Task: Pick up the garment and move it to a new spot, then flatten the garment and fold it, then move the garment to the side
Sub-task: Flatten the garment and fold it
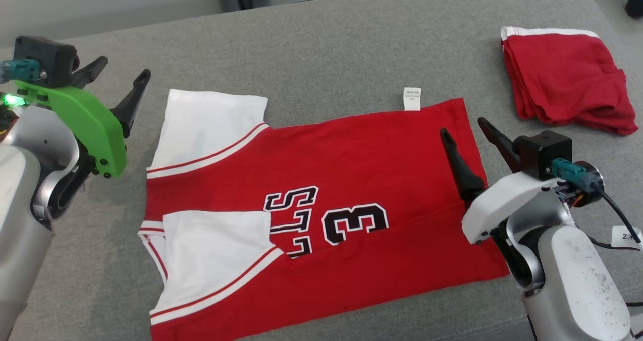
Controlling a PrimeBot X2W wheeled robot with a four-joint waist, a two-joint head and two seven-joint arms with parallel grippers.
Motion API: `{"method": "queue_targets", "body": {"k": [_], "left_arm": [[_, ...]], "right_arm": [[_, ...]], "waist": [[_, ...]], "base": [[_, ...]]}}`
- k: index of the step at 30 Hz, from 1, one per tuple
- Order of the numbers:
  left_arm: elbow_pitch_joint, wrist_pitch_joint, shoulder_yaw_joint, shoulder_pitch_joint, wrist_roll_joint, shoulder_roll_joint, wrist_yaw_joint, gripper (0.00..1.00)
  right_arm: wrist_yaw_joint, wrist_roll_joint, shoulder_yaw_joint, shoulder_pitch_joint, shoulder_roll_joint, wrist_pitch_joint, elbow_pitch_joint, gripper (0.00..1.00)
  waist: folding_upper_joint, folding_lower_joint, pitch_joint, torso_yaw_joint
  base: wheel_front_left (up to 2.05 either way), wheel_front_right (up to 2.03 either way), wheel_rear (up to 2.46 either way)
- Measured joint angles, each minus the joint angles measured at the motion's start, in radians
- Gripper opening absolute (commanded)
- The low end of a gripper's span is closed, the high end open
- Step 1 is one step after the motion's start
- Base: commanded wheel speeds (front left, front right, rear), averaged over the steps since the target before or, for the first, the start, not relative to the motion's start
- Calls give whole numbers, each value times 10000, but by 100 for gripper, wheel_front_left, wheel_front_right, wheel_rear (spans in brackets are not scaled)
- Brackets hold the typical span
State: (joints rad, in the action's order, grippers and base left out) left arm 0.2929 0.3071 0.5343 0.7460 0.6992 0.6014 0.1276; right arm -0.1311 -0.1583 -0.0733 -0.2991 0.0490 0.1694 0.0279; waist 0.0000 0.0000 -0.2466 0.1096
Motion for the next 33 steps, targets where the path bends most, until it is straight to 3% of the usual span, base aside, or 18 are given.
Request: {"method": "queue_targets", "body": {"k": [17, 28, 30, 31, 33], "left_arm": [[2222, 788, 1367, 1563, 1208, 472, 13, 100], [2274, 1356, 1925, 1877, 2008, 861, 13, 100], [2155, 1452, 2044, 1886, 2215, 963, 12, 77], [2096, 1484, 2113, 1899, 2251, 1030, 12, 49], [1994, 1503, 2222, 1907, 2345, 1103, 12, 24]], "right_arm": [[0, -50, -673, -1449, 4, -662, 784, 100], [0, -109, -817, -1838, 2, -993, 1206, 100], [-2, -109, -815, -1847, 4, -1009, 1244, 100], [0, -111, -817, -1862, 2, -1030, 1256, 100], [0, -125, -830, -1918, 2, -1083, 1287, 100]], "waist": [[0, 1, -2115, 1036], [0, 0, -2549, 1348], [1, 0, -2552, 1337], [0, 0, -2559, 1334], [0, 0, -2567, 1330]], "base": [[0, 0, 0], [0, 0, 0], [0, 0, 0], [0, 0, 0], [0, 0, 0]]}}
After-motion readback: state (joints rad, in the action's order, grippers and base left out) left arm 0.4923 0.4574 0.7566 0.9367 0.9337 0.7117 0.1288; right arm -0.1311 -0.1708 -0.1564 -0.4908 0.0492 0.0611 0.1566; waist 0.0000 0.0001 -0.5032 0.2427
